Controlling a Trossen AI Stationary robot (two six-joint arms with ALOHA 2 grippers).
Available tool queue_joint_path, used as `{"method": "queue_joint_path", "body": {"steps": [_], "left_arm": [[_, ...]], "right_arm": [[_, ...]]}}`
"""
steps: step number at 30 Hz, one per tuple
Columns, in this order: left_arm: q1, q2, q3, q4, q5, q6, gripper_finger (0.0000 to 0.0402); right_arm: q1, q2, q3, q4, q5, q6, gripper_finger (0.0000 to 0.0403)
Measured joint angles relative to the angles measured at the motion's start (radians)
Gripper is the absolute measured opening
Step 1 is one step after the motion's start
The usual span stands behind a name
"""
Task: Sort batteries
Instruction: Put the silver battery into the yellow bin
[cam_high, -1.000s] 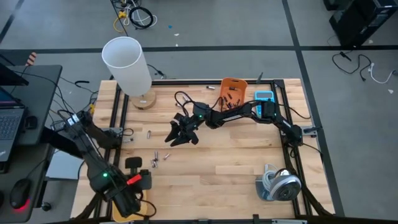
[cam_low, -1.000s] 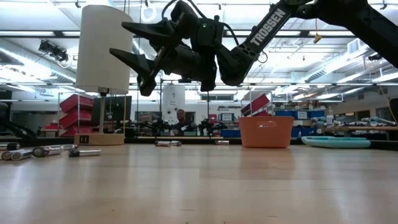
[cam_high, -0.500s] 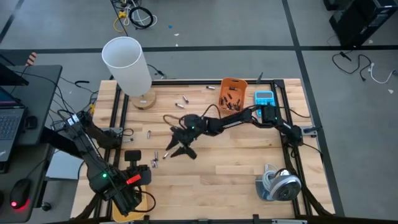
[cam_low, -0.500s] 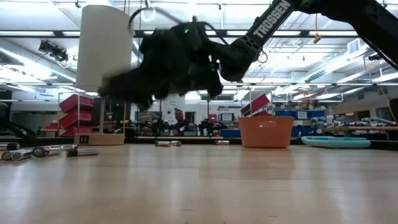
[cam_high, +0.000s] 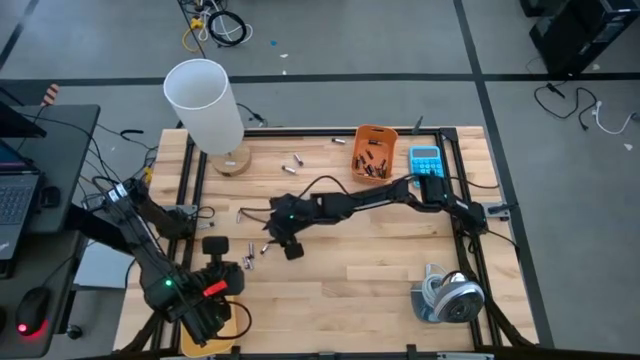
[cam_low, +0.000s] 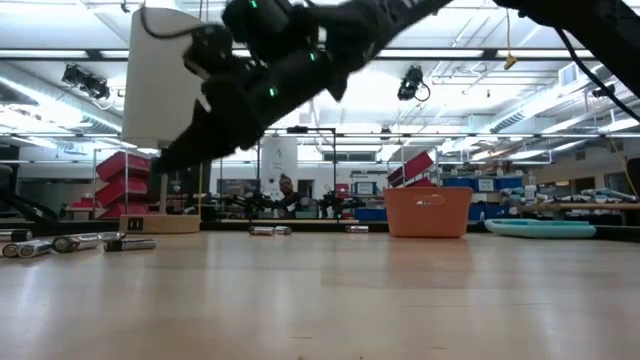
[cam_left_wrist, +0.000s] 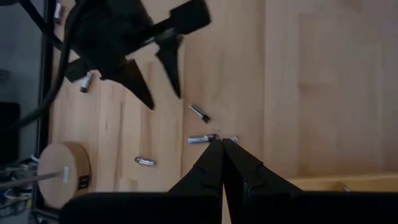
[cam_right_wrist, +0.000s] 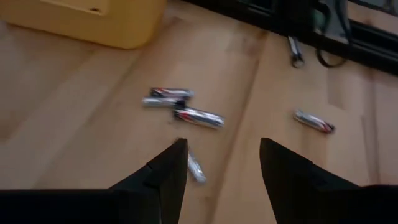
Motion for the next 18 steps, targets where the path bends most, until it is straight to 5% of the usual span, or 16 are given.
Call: {"method": "queue_joint_path", "body": {"steps": [18], "left_arm": [[-0.052,0.0,-0.163,-0.001,0.052,-0.102,0.0005]], "right_arm": [[0.033,0.001,-0.018,-0.048,0.05,0.067,0.0185]]}}
